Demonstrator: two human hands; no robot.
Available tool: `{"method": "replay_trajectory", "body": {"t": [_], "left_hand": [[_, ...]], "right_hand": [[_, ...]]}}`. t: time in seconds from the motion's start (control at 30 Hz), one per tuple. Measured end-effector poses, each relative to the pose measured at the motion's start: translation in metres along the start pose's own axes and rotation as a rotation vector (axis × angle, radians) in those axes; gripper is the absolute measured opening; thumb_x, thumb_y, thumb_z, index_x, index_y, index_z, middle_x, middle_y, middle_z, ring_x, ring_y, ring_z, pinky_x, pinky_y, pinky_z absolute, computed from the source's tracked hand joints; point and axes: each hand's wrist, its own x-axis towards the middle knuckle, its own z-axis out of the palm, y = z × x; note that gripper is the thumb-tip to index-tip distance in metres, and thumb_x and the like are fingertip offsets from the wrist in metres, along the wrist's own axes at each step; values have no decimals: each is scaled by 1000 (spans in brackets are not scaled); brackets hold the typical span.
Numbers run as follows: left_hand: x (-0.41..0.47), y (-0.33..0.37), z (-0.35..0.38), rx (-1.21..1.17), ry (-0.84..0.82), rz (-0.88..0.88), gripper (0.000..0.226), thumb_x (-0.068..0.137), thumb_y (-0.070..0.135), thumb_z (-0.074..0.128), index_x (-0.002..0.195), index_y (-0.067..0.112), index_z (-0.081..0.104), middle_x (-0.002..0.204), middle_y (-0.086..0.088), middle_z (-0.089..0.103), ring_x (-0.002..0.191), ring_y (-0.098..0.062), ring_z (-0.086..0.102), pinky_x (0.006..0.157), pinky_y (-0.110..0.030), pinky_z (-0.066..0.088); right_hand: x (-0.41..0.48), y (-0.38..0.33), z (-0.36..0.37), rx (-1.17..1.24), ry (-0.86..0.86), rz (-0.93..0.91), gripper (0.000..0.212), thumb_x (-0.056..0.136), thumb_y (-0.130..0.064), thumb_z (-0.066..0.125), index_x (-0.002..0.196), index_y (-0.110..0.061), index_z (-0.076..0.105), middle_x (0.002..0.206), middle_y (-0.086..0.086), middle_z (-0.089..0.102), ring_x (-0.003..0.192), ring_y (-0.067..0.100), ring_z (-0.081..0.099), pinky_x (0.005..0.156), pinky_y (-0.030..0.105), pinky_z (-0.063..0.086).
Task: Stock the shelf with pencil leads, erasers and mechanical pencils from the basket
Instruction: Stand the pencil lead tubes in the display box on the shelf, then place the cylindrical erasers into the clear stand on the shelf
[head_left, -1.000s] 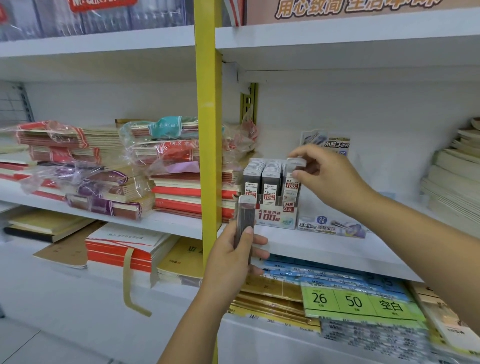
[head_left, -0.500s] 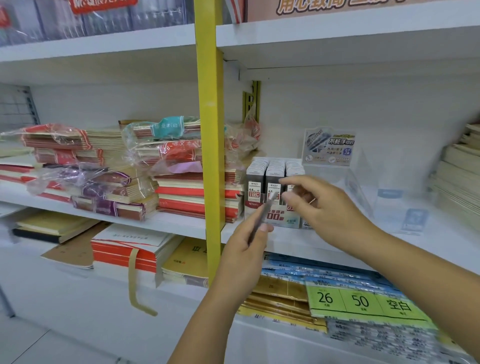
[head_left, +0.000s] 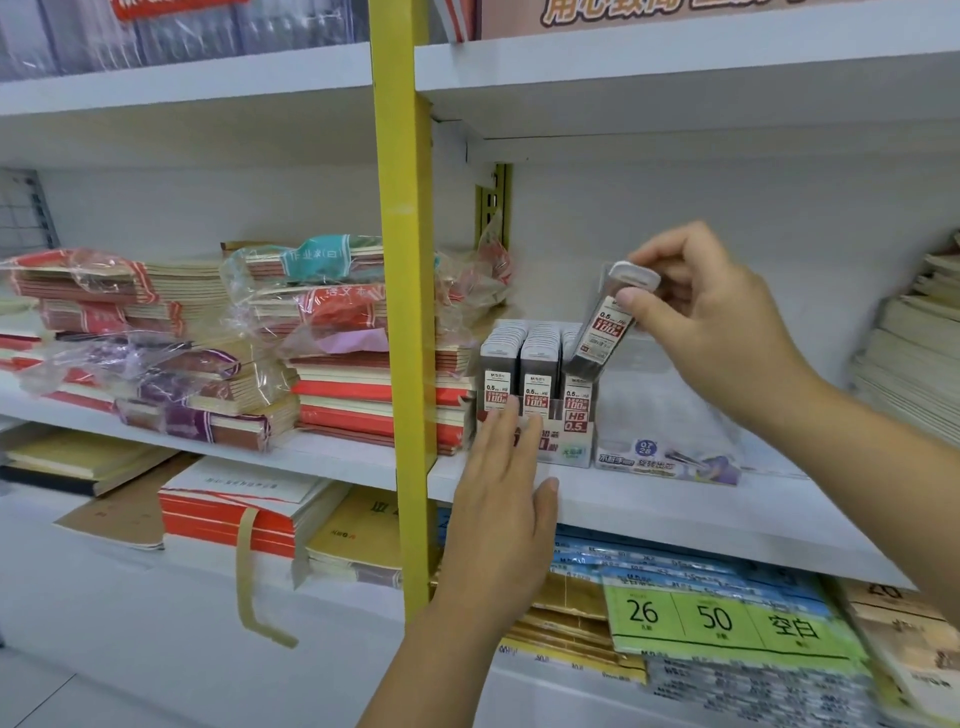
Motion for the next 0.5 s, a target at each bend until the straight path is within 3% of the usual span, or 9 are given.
{"method": "replay_trajectory", "body": {"t": [0.17,0.3,0.5], "left_hand": [[1,-4,8,40,20,14,61,105,37,35,156,38,1,163,21,-13,147,3,-18,119,-22,-6],[1,-7,11,32,24,14,61,105,37,35,156,39,1,162,24,-15,147,5,-16,117,-20,-4],[1,-8,9,13,3,33,61,105,34,35,155,39,1,160,27,-16,144,10,-18,116,-18,-4]], "right_hand": [[8,14,11,-126,-141,5,19,87,-15,66,92,-28,53,87,-9,64,79,13,61,77,44,54],[8,28,19,-176,-217,81,12,88,-26,67,93,-30,56,88,-12,62,79,7,58,71,25,48],[-6,39,28,-387,-290,49,19,88,-27,66,107,-29,62,99,-7,47,82,5,45,73,22,35]]}}
